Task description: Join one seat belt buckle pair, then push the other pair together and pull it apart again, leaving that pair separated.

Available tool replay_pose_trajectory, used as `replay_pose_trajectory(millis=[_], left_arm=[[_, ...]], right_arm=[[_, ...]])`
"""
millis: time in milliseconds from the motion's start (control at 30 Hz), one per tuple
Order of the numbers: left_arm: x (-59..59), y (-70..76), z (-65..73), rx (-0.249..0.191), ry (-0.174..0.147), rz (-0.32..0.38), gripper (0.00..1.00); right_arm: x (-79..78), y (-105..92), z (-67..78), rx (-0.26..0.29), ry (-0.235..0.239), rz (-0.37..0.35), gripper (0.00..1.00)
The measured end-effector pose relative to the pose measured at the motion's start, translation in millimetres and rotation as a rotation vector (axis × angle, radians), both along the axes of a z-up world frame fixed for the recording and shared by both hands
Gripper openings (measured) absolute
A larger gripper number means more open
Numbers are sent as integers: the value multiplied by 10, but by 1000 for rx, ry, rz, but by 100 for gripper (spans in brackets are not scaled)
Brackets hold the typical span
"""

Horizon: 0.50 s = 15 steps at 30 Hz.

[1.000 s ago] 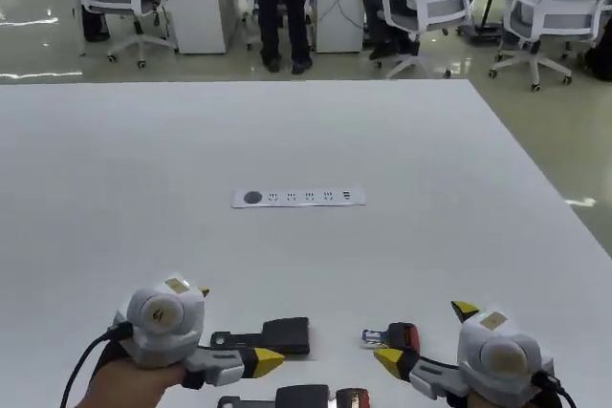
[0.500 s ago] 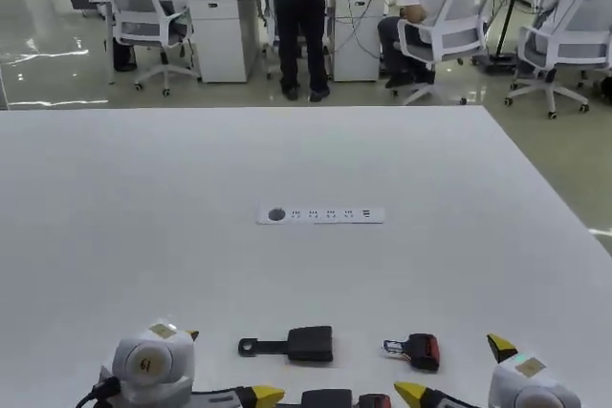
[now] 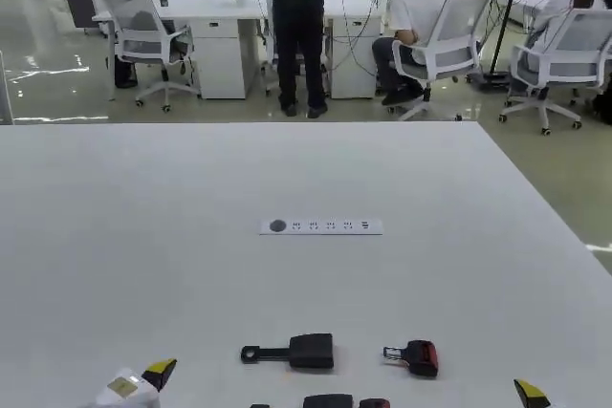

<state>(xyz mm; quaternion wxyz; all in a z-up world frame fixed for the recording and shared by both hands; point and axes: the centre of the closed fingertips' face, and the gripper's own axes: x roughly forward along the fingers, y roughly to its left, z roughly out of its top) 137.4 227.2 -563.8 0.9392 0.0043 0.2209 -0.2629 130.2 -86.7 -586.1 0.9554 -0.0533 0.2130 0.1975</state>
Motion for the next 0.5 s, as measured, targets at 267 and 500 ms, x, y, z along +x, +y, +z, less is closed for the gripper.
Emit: replay_pose_trajectory(millis=[267,500], left_arm=[[-35,40,71,1,-18,-1,100],[-44,37,20,21,-2,-8,100]], right_arm=[[-114,-41,-8,6,6,-12,99],[-121,-32,-79,-12,15,-2,99]])
